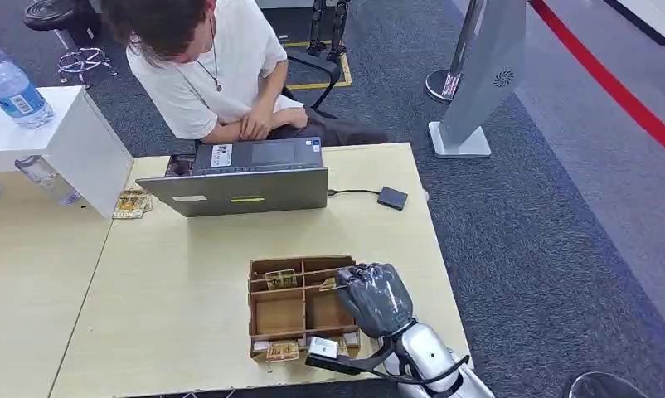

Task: Pass the card to the sensor for recognition and then transmit it.

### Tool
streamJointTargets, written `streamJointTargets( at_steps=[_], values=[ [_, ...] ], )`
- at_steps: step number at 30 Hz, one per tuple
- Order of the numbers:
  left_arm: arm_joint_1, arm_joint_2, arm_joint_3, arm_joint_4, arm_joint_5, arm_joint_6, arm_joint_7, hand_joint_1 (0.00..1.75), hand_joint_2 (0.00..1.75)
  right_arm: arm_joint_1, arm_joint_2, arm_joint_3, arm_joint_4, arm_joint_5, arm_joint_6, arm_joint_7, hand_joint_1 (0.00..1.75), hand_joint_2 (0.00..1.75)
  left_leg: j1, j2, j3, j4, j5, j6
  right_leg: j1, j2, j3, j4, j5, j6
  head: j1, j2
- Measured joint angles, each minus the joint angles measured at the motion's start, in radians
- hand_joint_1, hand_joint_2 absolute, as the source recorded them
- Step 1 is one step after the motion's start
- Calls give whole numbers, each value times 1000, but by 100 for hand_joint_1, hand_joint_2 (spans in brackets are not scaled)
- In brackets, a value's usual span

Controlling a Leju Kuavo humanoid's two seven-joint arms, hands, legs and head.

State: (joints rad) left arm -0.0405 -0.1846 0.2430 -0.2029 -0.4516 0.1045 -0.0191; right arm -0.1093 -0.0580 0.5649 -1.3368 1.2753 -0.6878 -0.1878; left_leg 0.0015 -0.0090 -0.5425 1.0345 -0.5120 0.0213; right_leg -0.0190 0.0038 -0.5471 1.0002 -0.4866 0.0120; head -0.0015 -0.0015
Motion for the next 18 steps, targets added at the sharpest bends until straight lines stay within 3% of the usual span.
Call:
streamJointTargets(
  at_steps=[5, 12, 18],
  values=[
    [3, 24, 22, 0, 14, -73, 20, 0, 0, 31, 13, -50, -86, 8, -4, -101, 175, 175, 0, 0, 0, 0, 0, 0, 0, 0, 0, 0, 0, 0, 0, 0],
    [10, 66, 66, 0, 39, -172, 65, 0, 0, 72, 86, -172, -188, -39, -4, -300, 175, 175, 0, 0, 0, 0, 0, 0, 0, 0, 0, 0, 0, 0, 0, 0],
    [22, 101, 96, 0, 60, -246, 99, 0, 0, 75, 146, -232, -221, -95, -4, -383, 175, 175, 0, 0, 0, 0, 0, -1, 0, 0, 0, 0, 0, 0, 0, 0]
  ],
)
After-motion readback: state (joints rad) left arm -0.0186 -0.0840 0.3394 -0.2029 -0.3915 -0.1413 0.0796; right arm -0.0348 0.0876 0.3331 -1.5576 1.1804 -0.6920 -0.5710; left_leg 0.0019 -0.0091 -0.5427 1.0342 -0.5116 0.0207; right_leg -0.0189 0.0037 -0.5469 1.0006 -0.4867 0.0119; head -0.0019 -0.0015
